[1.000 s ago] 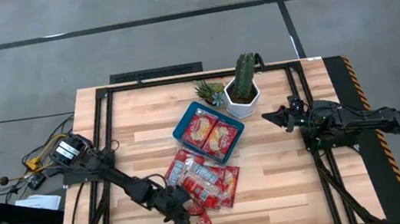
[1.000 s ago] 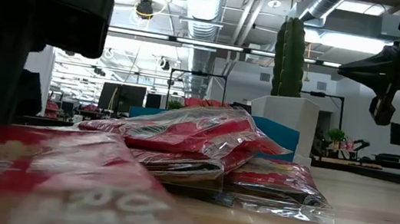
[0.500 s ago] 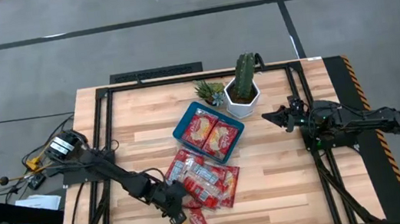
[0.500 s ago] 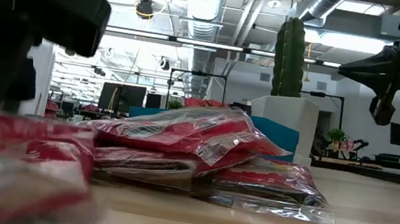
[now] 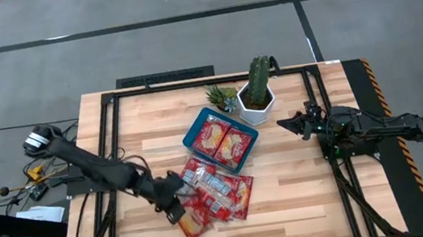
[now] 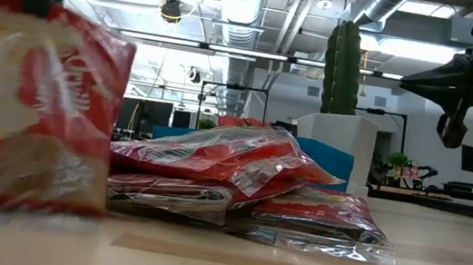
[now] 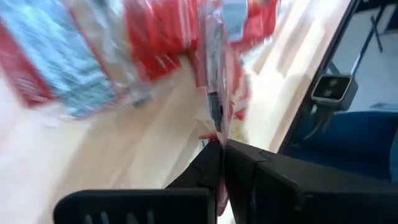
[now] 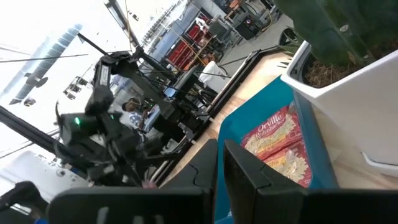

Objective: Sort popcorn bags into baskets
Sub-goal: Put the popcorn bag into the blue bin

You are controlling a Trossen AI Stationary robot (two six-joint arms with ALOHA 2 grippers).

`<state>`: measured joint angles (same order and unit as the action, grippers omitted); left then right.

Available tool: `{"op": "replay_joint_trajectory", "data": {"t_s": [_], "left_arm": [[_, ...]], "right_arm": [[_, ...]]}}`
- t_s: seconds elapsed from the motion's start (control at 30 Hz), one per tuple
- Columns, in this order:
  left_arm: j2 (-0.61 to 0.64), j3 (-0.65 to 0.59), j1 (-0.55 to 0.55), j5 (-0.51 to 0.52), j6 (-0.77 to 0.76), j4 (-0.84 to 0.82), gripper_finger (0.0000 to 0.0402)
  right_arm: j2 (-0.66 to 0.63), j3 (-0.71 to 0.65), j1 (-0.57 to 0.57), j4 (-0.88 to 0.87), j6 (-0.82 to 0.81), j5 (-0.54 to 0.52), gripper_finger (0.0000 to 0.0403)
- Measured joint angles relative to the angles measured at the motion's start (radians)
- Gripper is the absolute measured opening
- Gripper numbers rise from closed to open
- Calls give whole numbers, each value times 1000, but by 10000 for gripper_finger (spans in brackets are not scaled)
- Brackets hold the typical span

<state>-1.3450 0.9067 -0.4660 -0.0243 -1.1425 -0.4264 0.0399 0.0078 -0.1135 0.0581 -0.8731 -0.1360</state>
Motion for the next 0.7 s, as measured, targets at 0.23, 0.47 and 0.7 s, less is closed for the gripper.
{"op": "replay_joint_trajectory", "data": {"t_s": [0.23, 0.47, 0.7], "left_arm": [[51, 117, 125, -21, 176, -165, 0], [51, 196, 276, -100, 419, -252, 0], [51, 212, 439, -240, 633, -266, 0]], "right_arm": [[0, 0, 0, -1, 44, 1, 52], [0, 0, 0, -2, 54, 1, 52], [0, 0, 0, -2, 63, -17, 52]]}}
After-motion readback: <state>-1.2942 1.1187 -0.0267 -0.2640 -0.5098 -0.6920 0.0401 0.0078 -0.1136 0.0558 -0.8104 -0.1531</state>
